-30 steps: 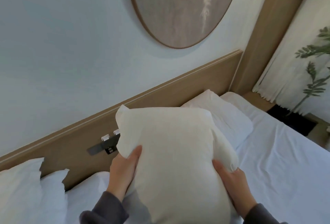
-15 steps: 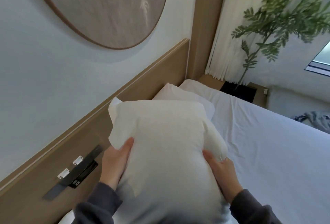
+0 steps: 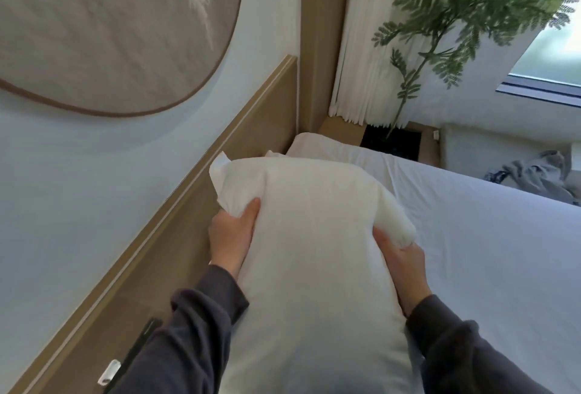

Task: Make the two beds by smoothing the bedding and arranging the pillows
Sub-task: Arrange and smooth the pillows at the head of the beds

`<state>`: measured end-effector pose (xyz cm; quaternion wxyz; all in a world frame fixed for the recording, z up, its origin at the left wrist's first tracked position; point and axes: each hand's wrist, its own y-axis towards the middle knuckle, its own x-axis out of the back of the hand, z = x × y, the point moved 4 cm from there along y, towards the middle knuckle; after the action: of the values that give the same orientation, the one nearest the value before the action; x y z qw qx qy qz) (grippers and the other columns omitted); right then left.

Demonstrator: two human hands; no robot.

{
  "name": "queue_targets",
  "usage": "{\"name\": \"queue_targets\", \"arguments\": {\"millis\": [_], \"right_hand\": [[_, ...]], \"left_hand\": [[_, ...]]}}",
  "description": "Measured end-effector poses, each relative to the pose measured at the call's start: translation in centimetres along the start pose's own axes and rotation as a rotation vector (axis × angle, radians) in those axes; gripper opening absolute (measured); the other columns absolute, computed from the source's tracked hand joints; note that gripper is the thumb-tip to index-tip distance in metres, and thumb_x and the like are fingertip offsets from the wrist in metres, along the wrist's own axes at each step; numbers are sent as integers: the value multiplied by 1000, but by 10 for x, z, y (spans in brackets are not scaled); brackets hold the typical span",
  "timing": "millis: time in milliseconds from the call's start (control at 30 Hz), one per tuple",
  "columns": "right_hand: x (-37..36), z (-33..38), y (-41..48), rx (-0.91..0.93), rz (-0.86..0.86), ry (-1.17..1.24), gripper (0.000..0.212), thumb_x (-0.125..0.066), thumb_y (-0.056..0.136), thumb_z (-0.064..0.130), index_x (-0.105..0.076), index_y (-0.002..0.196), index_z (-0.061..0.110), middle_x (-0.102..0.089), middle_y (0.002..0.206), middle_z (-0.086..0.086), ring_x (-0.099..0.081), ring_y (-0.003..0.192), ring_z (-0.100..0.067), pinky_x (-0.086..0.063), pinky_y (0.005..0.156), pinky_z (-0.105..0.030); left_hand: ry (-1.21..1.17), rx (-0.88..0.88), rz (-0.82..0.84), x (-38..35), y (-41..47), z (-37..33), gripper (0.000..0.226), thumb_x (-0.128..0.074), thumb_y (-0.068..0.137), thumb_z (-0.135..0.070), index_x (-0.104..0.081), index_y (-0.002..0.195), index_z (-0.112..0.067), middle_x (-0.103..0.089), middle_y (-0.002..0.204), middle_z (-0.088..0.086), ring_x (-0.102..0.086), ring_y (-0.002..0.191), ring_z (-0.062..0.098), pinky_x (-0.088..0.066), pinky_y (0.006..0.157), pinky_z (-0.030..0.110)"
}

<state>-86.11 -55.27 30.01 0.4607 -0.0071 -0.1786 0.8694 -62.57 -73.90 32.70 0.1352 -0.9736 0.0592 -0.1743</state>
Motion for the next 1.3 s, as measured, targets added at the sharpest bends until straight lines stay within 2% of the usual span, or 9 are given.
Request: {"name": "queue_targets", "arguments": {"millis": [133, 267, 433, 567, 733, 900, 1033, 1167, 1300], "right_hand": [[-41, 33, 63, 37, -73, 33, 51, -75, 81, 43, -60, 121, 16, -67, 104, 1, -63, 91, -13, -50, 69, -27], [-86, 11, 140, -105, -52, 20, 55, -67, 81, 55, -52, 122, 22, -61, 113, -2, -59, 103, -25, -48, 91, -38], [-158, -137, 239, -416, 39, -210, 92, -62, 85, 59, -13, 153, 21, -36, 150, -17, -46, 128, -38, -41, 103, -51], [-201, -201, 261, -397, 226, -376, 89, -50, 91, 61, -3, 156, 23, -21, 160, -12, -26, 144, -34, -24, 116, -46], [-207, -246, 294, -269, 161, -310, 99, -55, 83, 68, -2, 156, 26, -21, 160, -4, -25, 145, -28, -22, 118, -43], [-202, -251, 318, -424, -39, -28, 92, -59, 86, 62, -12, 155, 23, -38, 149, -4, -46, 127, -28, -39, 103, -40], [-207, -225, 315, -380, -67, -78, 53, -52, 93, 52, -49, 132, 17, -54, 114, -2, -51, 101, -23, -38, 89, -32], [-211, -175, 309, -231, -167, 6, 36, -49, 95, 44, -56, 116, 16, -61, 113, -1, -56, 103, -21, -43, 91, -33], [-252, -186, 302, -308, 5, -22, 35, -48, 97, 46, -49, 120, 21, -58, 107, 3, -54, 103, -20, -42, 93, -32]], "left_hand": [[33, -98, 94, -27, 92, -51, 36, -64, 87, -50, -58, 109, -22, -64, 104, -3, -60, 95, 22, -45, 83, 31], [203, -21, 94, -66, 189, -44, 71, -61, 83, -55, -44, 136, -10, -56, 133, 6, -56, 117, 30, -43, 96, 35], [863, 126, 283, -138, 267, 93, 87, -34, 90, -71, -3, 155, -22, -7, 162, 10, -13, 147, 34, -17, 116, 52], [1052, 177, 368, -141, 278, 199, 87, -27, 89, -75, 5, 155, -26, 10, 162, 6, 1, 149, 33, -7, 116, 58], [921, 87, 254, -136, 323, 250, 94, -29, 82, -81, -6, 154, -25, -9, 162, 7, -15, 147, 28, -17, 116, 52], [470, 228, 188, -150, 373, 245, 87, -43, 86, -71, -27, 149, -14, -39, 150, 7, -40, 135, 31, -32, 110, 42], [454, 42, 127, -166, 373, 214, 43, -40, 100, -39, -53, 130, -12, -58, 131, 15, -52, 120, 35, -37, 90, 32], [400, -166, -37, -140, 375, 159, 43, -34, 102, -36, -53, 128, -7, -58, 128, 20, -51, 119, 39, -40, 98, 40], [613, -132, -124, -106, 393, 159, 40, -33, 103, -37, -48, 124, -7, -57, 123, 22, -54, 112, 42, -42, 90, 47]]}}
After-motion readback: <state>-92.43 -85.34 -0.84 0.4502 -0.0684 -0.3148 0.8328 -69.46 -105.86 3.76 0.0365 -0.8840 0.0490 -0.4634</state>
